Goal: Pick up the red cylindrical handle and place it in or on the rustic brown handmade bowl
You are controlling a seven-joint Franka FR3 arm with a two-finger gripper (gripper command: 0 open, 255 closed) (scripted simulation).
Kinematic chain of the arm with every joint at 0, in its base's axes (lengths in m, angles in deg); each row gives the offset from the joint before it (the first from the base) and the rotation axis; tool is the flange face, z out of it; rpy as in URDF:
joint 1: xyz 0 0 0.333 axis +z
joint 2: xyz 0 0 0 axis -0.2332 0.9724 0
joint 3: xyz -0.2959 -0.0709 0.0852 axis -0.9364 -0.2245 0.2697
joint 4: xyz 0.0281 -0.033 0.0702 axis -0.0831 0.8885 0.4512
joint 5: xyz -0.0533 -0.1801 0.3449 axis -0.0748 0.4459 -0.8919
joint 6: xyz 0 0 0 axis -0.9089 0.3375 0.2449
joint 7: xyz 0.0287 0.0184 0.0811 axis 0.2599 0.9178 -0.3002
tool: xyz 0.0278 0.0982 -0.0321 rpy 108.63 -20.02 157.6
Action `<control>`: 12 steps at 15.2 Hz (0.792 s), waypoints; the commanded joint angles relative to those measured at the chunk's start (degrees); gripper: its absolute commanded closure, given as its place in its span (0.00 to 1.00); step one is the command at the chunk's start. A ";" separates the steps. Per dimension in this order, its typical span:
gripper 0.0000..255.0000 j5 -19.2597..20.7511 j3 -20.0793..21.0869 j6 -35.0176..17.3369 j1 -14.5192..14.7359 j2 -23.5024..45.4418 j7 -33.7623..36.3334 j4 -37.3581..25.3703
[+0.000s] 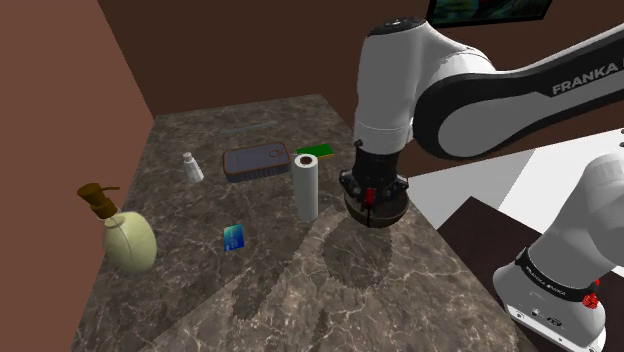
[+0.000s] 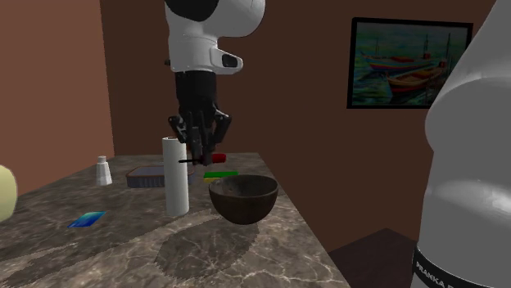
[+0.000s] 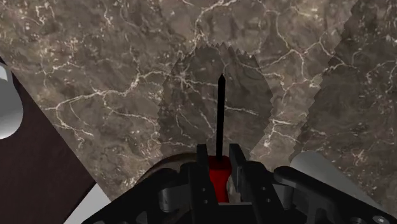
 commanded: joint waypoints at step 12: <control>1.00 4.01 -10.66 -1.93 -6.48 -1.04 -14.84 3.52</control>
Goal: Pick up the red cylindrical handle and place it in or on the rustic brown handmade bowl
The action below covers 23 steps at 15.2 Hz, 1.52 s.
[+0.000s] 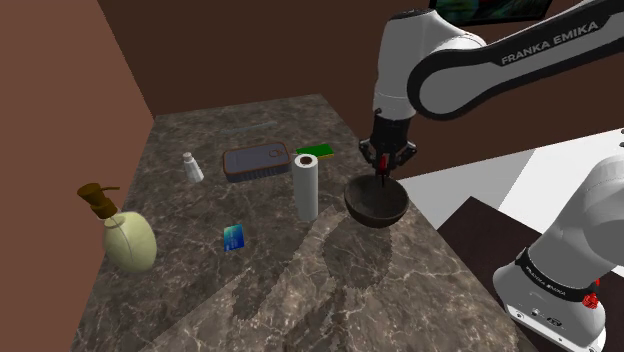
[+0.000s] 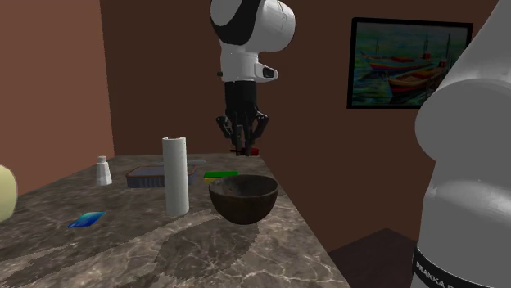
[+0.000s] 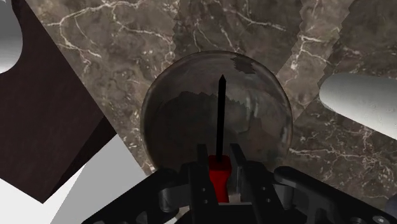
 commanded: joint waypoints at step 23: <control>0.00 0.97 0.99 -11.66 -0.40 6.33 0.98 5.41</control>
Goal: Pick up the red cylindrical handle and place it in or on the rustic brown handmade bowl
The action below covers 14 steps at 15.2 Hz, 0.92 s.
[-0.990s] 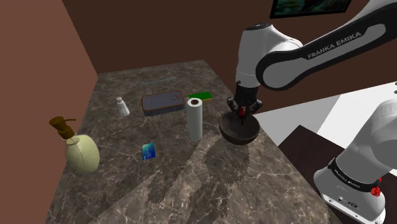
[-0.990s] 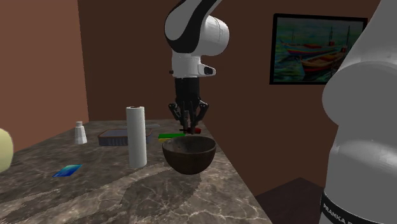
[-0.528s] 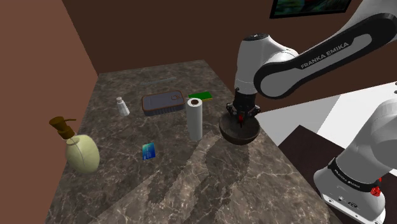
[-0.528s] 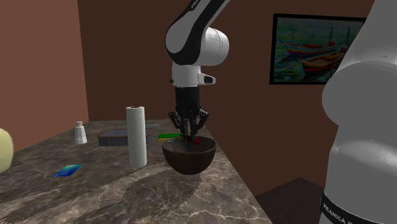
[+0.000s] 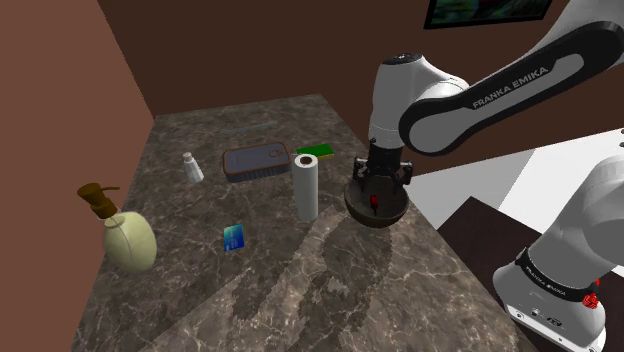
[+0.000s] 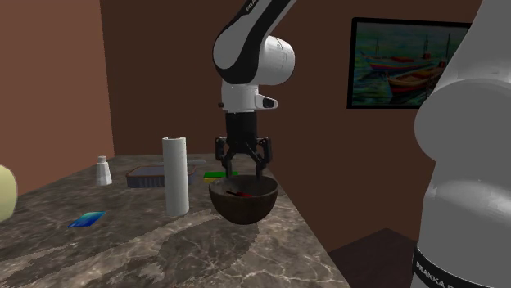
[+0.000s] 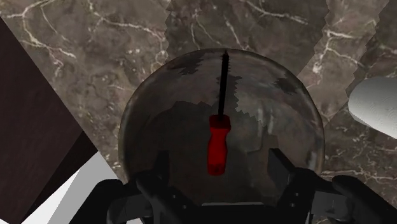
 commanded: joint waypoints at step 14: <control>0.00 -0.76 -0.64 8.38 0.31 -4.54 -0.71 -3.92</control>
